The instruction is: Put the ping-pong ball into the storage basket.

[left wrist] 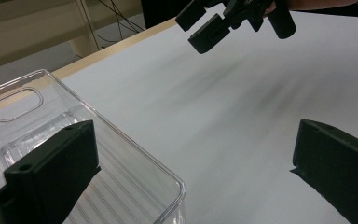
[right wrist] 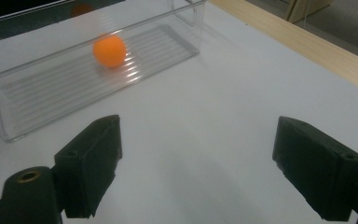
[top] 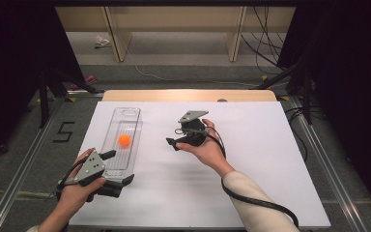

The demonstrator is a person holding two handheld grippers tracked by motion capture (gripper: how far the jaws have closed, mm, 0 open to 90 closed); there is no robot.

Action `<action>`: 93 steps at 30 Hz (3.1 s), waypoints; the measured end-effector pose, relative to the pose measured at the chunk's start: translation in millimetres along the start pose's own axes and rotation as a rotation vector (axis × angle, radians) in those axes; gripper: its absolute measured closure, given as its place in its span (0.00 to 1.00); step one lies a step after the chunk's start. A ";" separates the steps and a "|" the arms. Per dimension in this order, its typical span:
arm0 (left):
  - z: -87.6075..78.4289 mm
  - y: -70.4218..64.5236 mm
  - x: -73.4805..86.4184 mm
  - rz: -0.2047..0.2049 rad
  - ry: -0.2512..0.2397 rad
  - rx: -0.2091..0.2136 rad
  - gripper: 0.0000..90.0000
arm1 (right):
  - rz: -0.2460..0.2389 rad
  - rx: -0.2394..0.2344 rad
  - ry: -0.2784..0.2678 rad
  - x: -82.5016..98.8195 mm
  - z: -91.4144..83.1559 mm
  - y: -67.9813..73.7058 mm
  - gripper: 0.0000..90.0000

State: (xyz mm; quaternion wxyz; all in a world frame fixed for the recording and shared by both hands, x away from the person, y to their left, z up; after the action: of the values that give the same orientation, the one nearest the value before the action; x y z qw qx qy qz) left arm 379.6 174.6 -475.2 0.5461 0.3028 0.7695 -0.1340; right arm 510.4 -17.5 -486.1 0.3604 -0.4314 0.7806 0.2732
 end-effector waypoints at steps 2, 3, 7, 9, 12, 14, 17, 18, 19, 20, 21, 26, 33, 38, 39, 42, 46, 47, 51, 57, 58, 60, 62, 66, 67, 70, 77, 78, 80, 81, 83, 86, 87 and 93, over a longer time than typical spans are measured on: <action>0.1 0.0 0.1 0.000 0.001 0.000 0.00 | 0.000 0.008 -0.001 3.1 -4.4 -2.4 0.18; 0.2 0.0 0.1 0.000 0.001 0.000 0.00 | 0.004 0.010 -0.002 4.8 -6.8 -3.4 0.18; 0.2 0.2 0.3 0.000 0.002 -0.001 0.00 | 0.020 0.023 -0.008 11.2 -16.5 -8.1 0.18; 0.2 0.2 0.2 0.000 0.001 -0.002 0.00 | 0.024 0.029 -0.014 14.1 -21.4 -10.3 0.18; 0.1 0.2 0.2 0.000 0.001 -0.002 0.00 | 0.034 0.036 -0.024 18.5 -28.8 -12.7 0.18; 0.1 0.2 0.2 0.001 0.001 -0.002 0.00 | 0.038 0.042 -0.027 21.9 -33.1 -14.2 0.18; 0.0 0.2 0.1 0.001 0.001 -0.002 0.00 | 0.048 0.051 -0.032 26.5 -40.2 -16.5 0.18; -0.1 0.3 0.1 0.000 0.001 -0.003 0.00 | 0.047 0.053 -0.034 27.3 -42.0 -17.1 0.18; -0.3 0.3 0.1 0.001 0.001 -0.002 0.00 | 0.050 0.055 -0.035 28.6 -44.2 -17.7 0.18; -0.4 0.3 0.0 0.001 0.001 -0.003 0.00 | 0.053 0.058 -0.036 30.1 -46.2 -18.5 0.18; -0.4 0.3 0.0 0.001 0.001 -0.003 0.00 | 0.057 0.063 -0.038 32.0 -48.5 -19.4 0.18; -0.6 0.4 -0.1 0.001 0.001 -0.003 0.00 | 0.066 0.069 -0.034 39.7 -55.5 -20.8 0.18; -0.6 0.3 0.0 0.000 0.001 -0.002 0.00 | 0.075 0.070 -0.040 44.8 -65.0 -21.2 0.18; -0.7 0.6 0.0 0.001 0.002 -0.003 0.00 | 0.079 0.069 -0.043 47.2 -69.1 -21.7 0.18; -0.7 0.6 0.0 0.000 0.001 -0.003 0.00 | 0.078 0.069 -0.045 47.2 -69.6 -21.7 0.18; -0.6 0.3 -0.2 -0.003 -0.001 -0.003 0.00 | 0.083 0.071 -0.047 48.2 -72.2 -22.0 0.18; -0.7 0.5 -0.2 -0.003 -0.001 -0.004 0.00 | 0.090 0.071 -0.049 50.3 -75.5 -22.4 0.18; -0.7 0.5 -0.3 -0.004 -0.002 -0.004 0.00 | 0.090 0.071 -0.051 50.6 -76.2 -22.5 0.18; -0.6 0.7 -0.2 -0.001 -0.001 -0.004 0.00 | 0.093 0.074 -0.057 52.0 -80.8 -22.8 0.18; -0.7 0.8 -0.1 -0.001 0.001 -0.004 0.00 | 0.101 0.083 -0.065 54.9 -88.7 -24.7 0.18; -0.7 0.8 -0.1 -0.001 0.001 -0.004 0.00 | 0.102 0.084 -0.067 55.4 -89.6 -25.0 0.18; -0.7 0.9 0.0 -0.001 0.001 -0.005 0.00 | 0.107 0.089 -0.068 57.4 -92.6 -25.8 0.18; -0.8 1.1 0.0 -0.002 0.000 -0.005 0.00 | 0.110 0.093 -0.070 59.3 -95.6 -26.5 0.18; -0.7 1.2 0.0 -0.001 0.001 -0.006 0.00 | 0.117 0.100 -0.075 62.2 -101.7 -26.9 0.18; -0.7 1.0 0.0 -0.002 0.001 -0.005 0.00 | 0.118 0.100 -0.075 62.9 -103.1 -26.9 0.18; -0.8 1.3 0.0 -0.002 0.001 -0.006 0.00 | 0.123 0.105 -0.077 65.3 -106.9 -27.3 0.18; -0.7 1.5 0.1 -0.003 0.001 -0.007 0.00 | 0.130 0.115 -0.081 70.4 -115.2 -28.6 0.18; -0.7 1.6 0.1 -0.002 0.001 -0.007 0.00 | 0.129 0.116 -0.083 70.5 -116.4 -28.6 0.18; -0.7 1.6 0.1 -0.002 0.001 -0.007 0.00 | 0.130 0.119 -0.086 71.0 -118.4 -28.4 0.18; -0.7 1.7 0.2 -0.002 0.001 -0.007 0.00 | 0.131 0.120 -0.087 71.5 -119.5 -28.3 0.18; -0.9 1.7 0.1 -0.002 0.001 -0.007 0.00 | 0.131 0.120 -0.086 72.8 -120.9 -28.2 0.18; -0.9 1.7 0.1 -0.005 0.001 -0.007 0.00 | 0.135 0.123 -0.084 75.4 -123.1 -27.9 0.18; -1.0 1.7 0.1 -0.005 0.001 -0.007 0.00 | 0.134 0.123 -0.085 76.2 -124.2 -28.0 0.18; -1.1 1.9 0.1 -0.005 0.001 -0.008 0.00 | 0.143 0.131 -0.088 81.2 -130.6 -29.1 0.18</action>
State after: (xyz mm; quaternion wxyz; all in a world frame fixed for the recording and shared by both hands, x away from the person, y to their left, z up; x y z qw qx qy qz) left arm 379.9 176.6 -474.6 0.5466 0.2988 0.7711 -0.1320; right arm 463.1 -166.5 -477.2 0.4013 -0.3375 0.8092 0.2651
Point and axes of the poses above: each handheld gripper's, and its own axes: z roughly forward along the jaws, x roughly out of its underside, y roughly to its left, the point moved 9 cm from there along z, roughly forward along the jaws, and after that the axes turned 10 degrees about -x, right-handed, at the moved point
